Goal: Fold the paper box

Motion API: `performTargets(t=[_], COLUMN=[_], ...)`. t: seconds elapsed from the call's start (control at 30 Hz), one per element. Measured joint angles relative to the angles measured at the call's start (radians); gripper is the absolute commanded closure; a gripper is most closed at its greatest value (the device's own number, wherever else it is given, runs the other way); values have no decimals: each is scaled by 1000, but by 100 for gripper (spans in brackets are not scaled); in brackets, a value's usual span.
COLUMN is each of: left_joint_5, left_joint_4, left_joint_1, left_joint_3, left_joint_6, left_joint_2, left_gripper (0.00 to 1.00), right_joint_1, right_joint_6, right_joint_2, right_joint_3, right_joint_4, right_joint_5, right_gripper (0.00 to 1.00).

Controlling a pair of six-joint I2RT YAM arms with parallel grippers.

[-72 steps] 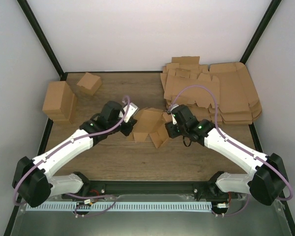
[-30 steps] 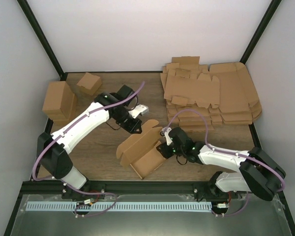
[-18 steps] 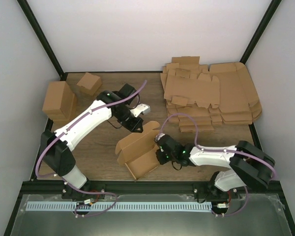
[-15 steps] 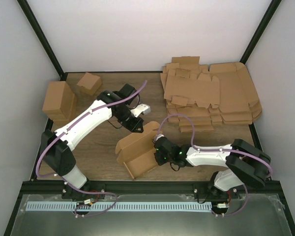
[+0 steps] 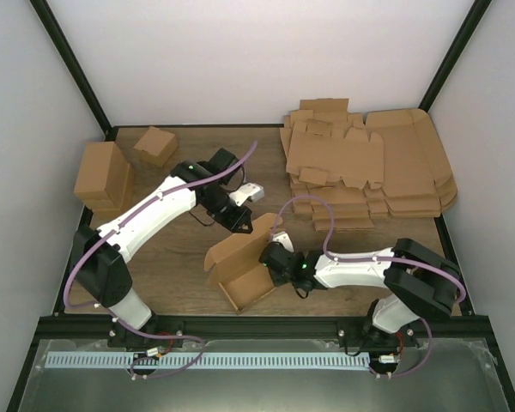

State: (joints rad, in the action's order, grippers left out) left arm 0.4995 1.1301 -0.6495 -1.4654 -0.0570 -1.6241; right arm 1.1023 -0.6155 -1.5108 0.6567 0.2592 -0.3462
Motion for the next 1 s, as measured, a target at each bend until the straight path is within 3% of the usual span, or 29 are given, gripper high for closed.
performTargets(t=[0.17,0.33,0.43,0.53,0.67,0.87,1.0], left_joint_5=[0,0,0,-2,-10,4,17], left_joint_4=[-4,-9,-12,-18,-43,-138,-221], left_joint_1=[0,0,0,0,0,29,128], left_joint_3=[10,11,12,12,18,91,144], left_joint_6=[1,2,5,13,41,110,160], left_joint_2=[0,1,4,6,20,100,184], left_gripper=[96,95,88,77,52,19,12], right_joint_1=[1,1,1,1,1,1,1], right_joint_6=[-6,5,13,17,8,-55,-144], right_joint_2=[69,128,142,150,186,303,399], right_joint_3=[-37,-38,-38,-38,-39,-39,-39], right_joint_4=[7,8,9,18,48,134,228], right_joint_5=[-1,6,14,21,37,55,81], right_gripper=[57,55,47,33,21,18,21])
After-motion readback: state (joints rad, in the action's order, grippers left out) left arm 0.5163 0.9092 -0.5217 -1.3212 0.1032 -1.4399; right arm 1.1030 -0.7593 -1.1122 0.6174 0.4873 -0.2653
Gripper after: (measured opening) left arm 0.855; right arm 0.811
